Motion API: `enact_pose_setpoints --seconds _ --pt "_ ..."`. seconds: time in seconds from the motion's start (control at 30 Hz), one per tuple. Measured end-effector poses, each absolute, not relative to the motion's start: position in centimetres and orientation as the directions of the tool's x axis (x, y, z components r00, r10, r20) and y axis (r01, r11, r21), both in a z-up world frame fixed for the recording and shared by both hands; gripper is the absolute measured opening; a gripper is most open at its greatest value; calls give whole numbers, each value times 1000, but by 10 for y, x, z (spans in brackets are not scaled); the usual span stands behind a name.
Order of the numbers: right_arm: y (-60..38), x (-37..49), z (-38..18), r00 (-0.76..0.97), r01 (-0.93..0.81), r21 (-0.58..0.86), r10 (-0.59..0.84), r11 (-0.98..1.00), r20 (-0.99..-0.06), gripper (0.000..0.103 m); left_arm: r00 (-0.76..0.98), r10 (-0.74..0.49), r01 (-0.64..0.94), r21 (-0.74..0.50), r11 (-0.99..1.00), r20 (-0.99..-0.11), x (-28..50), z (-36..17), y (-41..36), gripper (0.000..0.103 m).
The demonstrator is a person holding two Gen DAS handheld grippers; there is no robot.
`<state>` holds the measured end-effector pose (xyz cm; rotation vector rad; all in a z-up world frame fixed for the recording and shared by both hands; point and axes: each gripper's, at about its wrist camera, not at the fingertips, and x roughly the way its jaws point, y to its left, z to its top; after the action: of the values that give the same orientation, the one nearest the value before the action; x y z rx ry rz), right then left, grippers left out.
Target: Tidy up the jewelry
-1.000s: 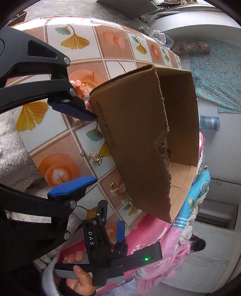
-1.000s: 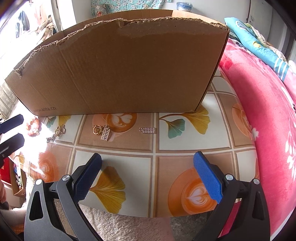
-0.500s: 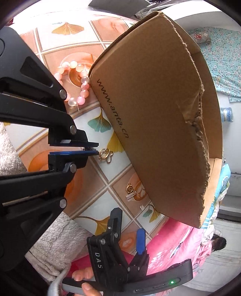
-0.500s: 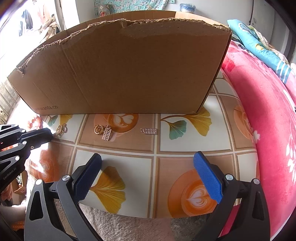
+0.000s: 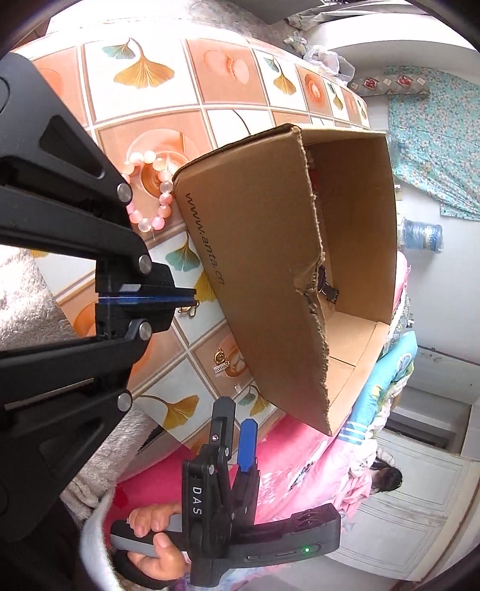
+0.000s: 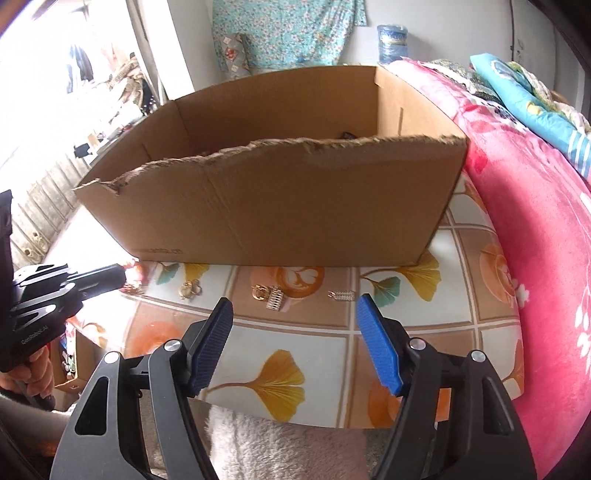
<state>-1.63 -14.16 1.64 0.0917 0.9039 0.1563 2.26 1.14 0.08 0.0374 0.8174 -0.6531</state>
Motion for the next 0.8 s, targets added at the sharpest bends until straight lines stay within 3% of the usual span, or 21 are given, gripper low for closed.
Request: enact_pose_setpoints --seconds 0.13,0.27,0.43,0.7,0.8 --pt "-110 -16 18 604 -232 183 289 955 -743 56 512 -539 556 -220 802 -669 18 5 18 0" --pt "-81 -6 9 571 -301 165 316 939 -758 40 509 -542 547 -235 803 -669 20 4 19 0" --pt "-69 7 0 548 -323 168 329 931 -769 34 505 -548 550 -241 800 -667 21 4 20 0" --pt "-56 15 -12 523 -364 106 298 925 -798 17 503 -540 538 -244 807 -675 26 1 22 0" --pt "-59 15 -10 515 -366 123 311 922 -799 17 505 -539 532 -249 809 -674 27 0 24 0"
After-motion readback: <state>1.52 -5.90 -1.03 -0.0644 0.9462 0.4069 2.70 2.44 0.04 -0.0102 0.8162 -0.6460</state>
